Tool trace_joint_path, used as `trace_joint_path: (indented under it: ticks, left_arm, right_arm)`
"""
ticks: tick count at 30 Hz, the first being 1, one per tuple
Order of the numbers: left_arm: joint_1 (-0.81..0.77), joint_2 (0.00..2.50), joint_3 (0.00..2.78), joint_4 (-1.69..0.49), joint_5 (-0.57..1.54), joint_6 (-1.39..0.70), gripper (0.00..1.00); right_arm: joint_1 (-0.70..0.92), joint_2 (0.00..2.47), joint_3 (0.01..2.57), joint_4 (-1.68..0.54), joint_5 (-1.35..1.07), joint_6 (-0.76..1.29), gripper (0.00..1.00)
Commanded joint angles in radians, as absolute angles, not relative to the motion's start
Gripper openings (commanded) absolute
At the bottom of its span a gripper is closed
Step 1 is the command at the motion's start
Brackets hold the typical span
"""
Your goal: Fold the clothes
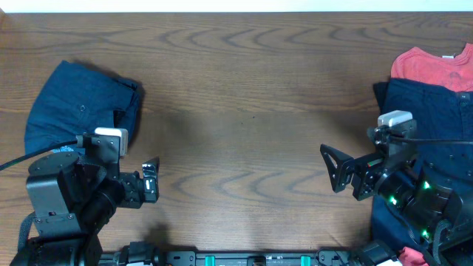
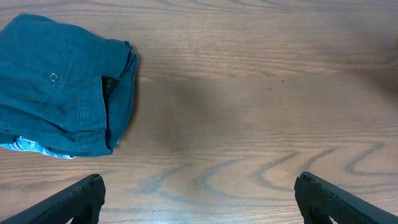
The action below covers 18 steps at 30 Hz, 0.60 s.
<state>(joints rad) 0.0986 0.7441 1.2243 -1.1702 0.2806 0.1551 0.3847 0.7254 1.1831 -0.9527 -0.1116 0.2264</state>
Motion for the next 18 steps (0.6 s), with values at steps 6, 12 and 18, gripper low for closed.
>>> trace_joint_path:
  ticks: [6, 12, 18]
  left_arm:
    - [0.094, 0.743, 1.235, -1.171, 0.268, 0.163, 0.98]
    - [0.094, 0.743, 1.235, -1.171, 0.268, 0.163, 0.98]
    - [0.094, 0.743, 1.235, -1.171, 0.268, 0.163, 0.98]
  right_arm:
    - [0.394, 0.726, 1.193, -0.972, -0.047, 0.133, 0.99]
    - [0.384, 0.712, 1.157, -0.872, -0.049, -0.043, 0.99]
    - [0.321, 0.603, 0.951, -0.584, -0.082, -0.084, 0.99]
